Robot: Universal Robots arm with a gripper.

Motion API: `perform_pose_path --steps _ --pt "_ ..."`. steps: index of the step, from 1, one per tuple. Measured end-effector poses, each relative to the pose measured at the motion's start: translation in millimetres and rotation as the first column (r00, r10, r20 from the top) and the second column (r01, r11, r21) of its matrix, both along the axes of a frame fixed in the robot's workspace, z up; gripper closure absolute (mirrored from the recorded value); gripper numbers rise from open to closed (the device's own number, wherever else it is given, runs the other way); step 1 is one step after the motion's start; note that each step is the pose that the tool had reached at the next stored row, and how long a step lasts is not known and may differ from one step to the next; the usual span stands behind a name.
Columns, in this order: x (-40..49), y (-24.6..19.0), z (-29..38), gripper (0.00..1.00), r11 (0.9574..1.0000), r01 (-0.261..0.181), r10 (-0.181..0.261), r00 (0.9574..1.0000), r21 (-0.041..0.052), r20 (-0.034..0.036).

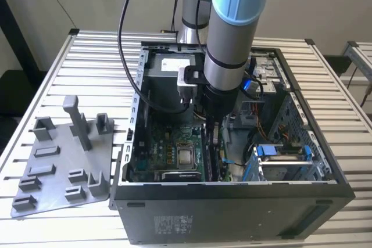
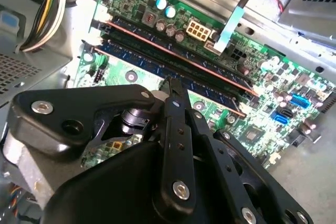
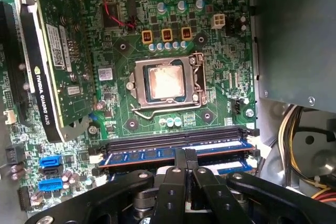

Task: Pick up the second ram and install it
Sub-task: 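Press down the second ram until it locks into place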

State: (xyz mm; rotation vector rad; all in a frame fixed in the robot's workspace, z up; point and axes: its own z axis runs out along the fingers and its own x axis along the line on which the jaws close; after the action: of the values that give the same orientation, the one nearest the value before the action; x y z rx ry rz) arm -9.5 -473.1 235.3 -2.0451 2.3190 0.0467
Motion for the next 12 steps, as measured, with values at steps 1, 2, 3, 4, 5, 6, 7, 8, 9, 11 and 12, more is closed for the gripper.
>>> perform_pose_path --steps 1,2,3,4,5,6,7,8,9,11,12 --pt "0.0 0.0 -1.8 0.89 1.0000 -0.002 0.002 1.0000 0.0000 0.0000" --pt "0.1 0.0 -3.7 0.89 1.0000 -0.003 0.003 1.0000 -0.0001 -0.0001" --pt "0.1 0.0 -5.5 0.89 1.0000 -0.004 0.004 1.0000 -0.0001 0.0000" --pt "0.1 0.0 -7.4 0.89 1.0000 -0.005 0.005 1.0000 0.0000 0.0000" --pt "0.1 0.0 -9.1 0.89 1.0000 -0.007 0.007 1.0000 -0.0001 0.0000" --pt "0.1 0.0 -10.8 0.89 1.0000 -0.008 0.008 1.0000 -0.0004 -0.0001" --pt "0.1 -0.1 -12.2 0.89 1.0000 -0.009 0.009 1.0000 -0.0013 -0.0005" --pt "0.0 -0.2 -13.8 0.89 0.9999 -0.011 0.011 0.9999 -0.0021 -0.0007" --pt "0.0 -0.2 -15.9 0.89 0.9999 -0.012 0.012 0.9999 -0.0016 -0.0006" --pt "0.1 -0.1 -17.8 0.89 0.9999 -0.015 0.015 0.9999 -0.0021 -0.0006" --pt "0.2 0.3 -15.2 0.89 0.9999 -0.015 0.015 0.9999 -0.0019 -0.0005"
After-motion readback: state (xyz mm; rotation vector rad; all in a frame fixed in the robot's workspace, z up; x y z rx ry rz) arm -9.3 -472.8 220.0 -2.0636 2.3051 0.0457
